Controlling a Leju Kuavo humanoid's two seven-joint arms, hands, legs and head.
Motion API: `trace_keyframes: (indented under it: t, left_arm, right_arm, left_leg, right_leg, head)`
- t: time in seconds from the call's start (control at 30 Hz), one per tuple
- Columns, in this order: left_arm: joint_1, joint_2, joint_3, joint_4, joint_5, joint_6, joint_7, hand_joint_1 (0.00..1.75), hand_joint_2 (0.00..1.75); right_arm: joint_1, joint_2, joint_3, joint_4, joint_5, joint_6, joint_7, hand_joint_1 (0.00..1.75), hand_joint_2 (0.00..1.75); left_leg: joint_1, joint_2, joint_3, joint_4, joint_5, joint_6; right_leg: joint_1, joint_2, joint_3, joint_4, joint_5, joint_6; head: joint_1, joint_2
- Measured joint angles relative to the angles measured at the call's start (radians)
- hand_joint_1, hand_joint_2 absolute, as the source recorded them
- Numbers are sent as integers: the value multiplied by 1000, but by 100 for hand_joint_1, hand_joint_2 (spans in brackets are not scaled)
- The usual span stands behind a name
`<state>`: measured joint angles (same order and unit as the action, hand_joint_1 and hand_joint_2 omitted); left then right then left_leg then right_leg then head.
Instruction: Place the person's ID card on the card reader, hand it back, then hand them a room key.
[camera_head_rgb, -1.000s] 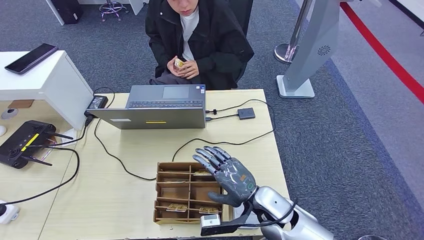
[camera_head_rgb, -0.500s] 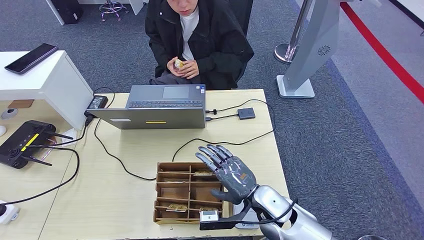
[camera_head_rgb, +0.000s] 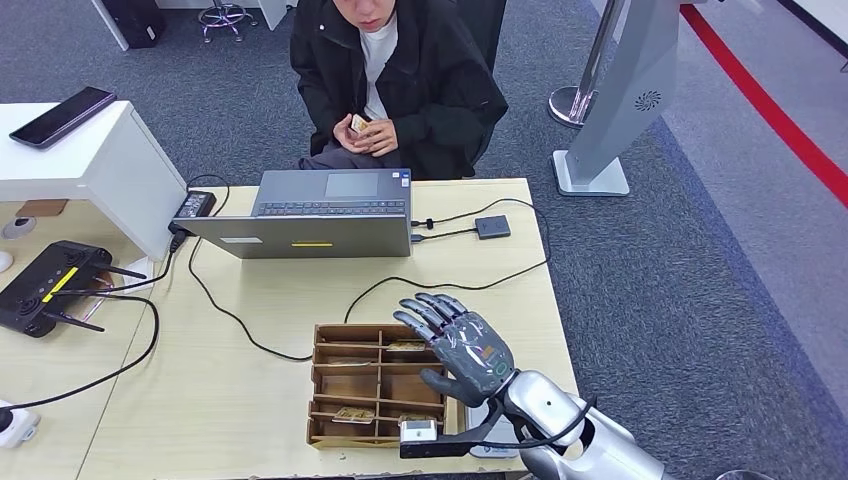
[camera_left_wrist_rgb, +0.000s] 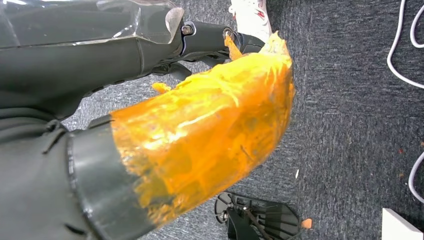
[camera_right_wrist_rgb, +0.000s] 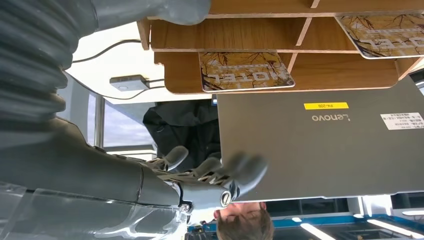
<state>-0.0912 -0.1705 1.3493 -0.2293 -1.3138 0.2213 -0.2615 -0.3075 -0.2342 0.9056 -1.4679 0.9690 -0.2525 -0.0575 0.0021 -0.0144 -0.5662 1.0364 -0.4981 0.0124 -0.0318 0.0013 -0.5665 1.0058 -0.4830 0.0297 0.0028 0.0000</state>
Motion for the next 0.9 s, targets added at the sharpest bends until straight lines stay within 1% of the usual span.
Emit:
trace_keyframes:
  t: [0.07, 0.13, 0.27, 0.47, 0.6, 0.9]
  left_arm:
    - [0, 0, 0, 0, 0, 0, 0, 0, 0]
    - [0, 0, 0, 0, 0, 0, 0, 0, 0]
    - [0, 0, 0, 0, 0, 0, 0, 0, 0]
    - [0, 0, 0, 0, 0, 0, 0, 0, 0]
    - [0, 0, 0, 0, 0, 0, 0, 0, 0]
    - [0, 0, 0, 0, 1, 0, 0, 0, 0]
  right_arm:
    - [0, 0, 0, 0, 0, 0, 0, 55, 175]
    - [0, 0, 0, 0, 2, 0, 0, 60, 175]
    - [0, 1, 0, 0, 4, 0, 0, 59, 175]
    - [-1, 3, 0, 5, 5, 0, 2, 62, 175]
    - [-1, 3, 0, 5, 5, 0, 2, 61, 175]
    - [-1, 6, 0, 5, -14, 13, -2, 65, 175]
  left_leg:
    - [0, 0, 0, 0, 0, 0]
    - [0, 0, 0, 0, 0, 0]
    - [0, 0, 0, 0, 0, 0]
    - [0, 0, 0, 0, 0, 0]
    - [0, 0, 0, 0, 0, 0]
    - [0, 0, 0, 0, 0, 0]
  right_leg:
    - [0, 0, 0, 0, 0, 0]
    - [0, 0, 0, 0, 0, 0]
    - [0, 0, 0, 0, 0, 0]
    - [0, 0, 0, 0, 0, 0]
    - [0, 0, 0, 0, 0, 0]
    - [0, 0, 0, 0, 0, 0]
  head:
    - [0, 0]
    - [0, 0]
    - [0, 0]
    - [0, 0]
    - [0, 0]
    - [0, 0]
